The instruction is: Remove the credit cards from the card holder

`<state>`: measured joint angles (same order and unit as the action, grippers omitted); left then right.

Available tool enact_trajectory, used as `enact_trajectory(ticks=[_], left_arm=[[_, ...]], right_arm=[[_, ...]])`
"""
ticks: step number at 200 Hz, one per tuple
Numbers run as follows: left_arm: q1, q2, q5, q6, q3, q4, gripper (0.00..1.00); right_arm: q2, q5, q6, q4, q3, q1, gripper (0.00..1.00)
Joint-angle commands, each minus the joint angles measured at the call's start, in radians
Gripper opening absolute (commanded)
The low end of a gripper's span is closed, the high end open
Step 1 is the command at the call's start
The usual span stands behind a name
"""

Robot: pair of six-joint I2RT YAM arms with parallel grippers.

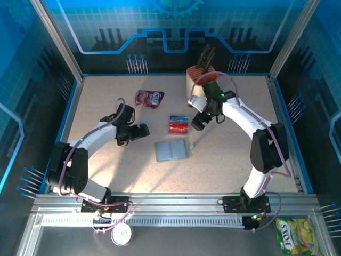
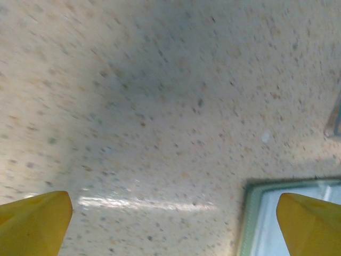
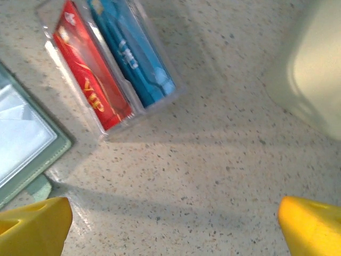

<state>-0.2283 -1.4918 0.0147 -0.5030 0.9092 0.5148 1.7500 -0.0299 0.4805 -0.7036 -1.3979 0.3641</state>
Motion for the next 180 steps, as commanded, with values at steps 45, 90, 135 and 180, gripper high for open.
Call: enact_trajectory(ticks=[45,90,135,180], left_arm=[[0.056,0.073,-0.346,0.113,-0.014,-0.031,0.99],[0.077,0.205,-0.522,0.193,-0.163,-0.248,0.99],[0.096,0.267,-0.595,0.377,-0.378,-0.687,0.99],[0.141,0.143,-0.508,0.445,-0.476,-1.07,0.99]], right_arm=[[-0.219,0.115,-0.284,0.522,0.413,-0.135,1.0],[-0.325,0.122,-0.445,0.88,0.728,-0.257,1.0],[-0.328,0.173,-0.488,1.164,0.86,-0.284,1.0],[-0.302,0.204,-0.495,1.407,0.938,-0.289,1.0]])
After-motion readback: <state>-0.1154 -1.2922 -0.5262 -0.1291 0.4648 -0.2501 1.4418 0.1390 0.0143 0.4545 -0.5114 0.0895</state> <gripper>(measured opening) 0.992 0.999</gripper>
